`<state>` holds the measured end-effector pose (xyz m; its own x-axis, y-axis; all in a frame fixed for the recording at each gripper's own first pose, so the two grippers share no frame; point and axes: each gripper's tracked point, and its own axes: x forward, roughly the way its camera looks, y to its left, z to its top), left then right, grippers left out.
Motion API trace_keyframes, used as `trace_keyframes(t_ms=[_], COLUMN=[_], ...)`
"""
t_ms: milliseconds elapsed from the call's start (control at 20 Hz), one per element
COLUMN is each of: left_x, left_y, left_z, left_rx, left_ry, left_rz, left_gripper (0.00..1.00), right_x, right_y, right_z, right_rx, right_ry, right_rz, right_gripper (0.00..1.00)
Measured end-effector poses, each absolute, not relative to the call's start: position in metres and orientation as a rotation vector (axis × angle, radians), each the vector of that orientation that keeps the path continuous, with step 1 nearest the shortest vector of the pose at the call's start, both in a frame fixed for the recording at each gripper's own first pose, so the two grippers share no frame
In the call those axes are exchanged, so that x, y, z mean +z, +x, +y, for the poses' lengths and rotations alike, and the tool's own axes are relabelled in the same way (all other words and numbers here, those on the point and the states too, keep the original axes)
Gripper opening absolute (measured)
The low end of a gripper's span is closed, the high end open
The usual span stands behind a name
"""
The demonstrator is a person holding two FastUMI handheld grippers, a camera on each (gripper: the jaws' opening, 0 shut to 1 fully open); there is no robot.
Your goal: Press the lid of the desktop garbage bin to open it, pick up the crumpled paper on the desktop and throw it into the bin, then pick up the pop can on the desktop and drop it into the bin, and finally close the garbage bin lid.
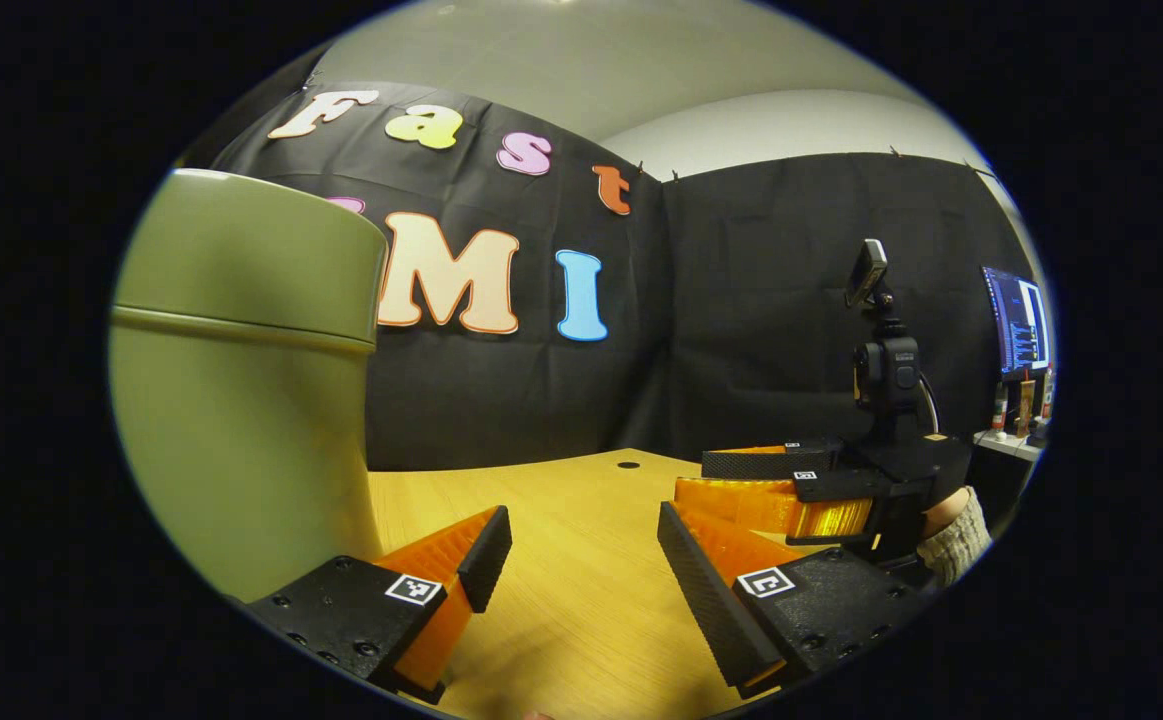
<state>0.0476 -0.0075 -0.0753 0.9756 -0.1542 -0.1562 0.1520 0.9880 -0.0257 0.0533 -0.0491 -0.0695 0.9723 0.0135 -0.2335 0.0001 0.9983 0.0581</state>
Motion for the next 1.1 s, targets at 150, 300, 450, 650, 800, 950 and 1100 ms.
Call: trace_keyframes(t_ms=[150, 300, 450, 650, 800, 950, 1100], left_x=[-0.077, -0.078, -0.079, -0.078, -0.079, -0.079, -0.079], left_y=[0.049, 0.048, 0.048, 0.048, 0.048, 0.049, 0.048], left_z=[-0.007, -0.008, -0.007, -0.007, -0.007, -0.007, -0.007], left_rx=[-0.154, -0.155, -0.155, -0.153, -0.152, -0.151, -0.149], left_ry=[-0.017, -0.019, -0.021, -0.026, -0.021, -0.021, -0.02], left_rz=[0.165, 0.169, 0.172, 0.168, 0.172, 0.173, 0.173], left_gripper=[0.92, 0.91, 0.91, 0.91, 0.91, 0.91, 0.91], right_x=[-0.069, -0.068, -0.071, -0.071, -0.066, -0.062, -0.063], right_y=[0.054, 0.054, 0.055, 0.054, 0.052, 0.052, 0.051], right_z=[-0.05, -0.048, -0.046, -0.046, -0.049, -0.049, -0.049], right_rx=[0.006, 0.011, 0.015, 0.019, 0.014, 0.011, 0.009], right_ry=[0.06, 0.063, 0.059, 0.061, 0.063, 0.067, 0.066], right_rz=[0.236, 0.235, 0.244, 0.244, 0.235, 0.225, 0.224], right_gripper=[1.0, 1.0, 1.0, 1.0, 1.0, 1.0, 1.0])
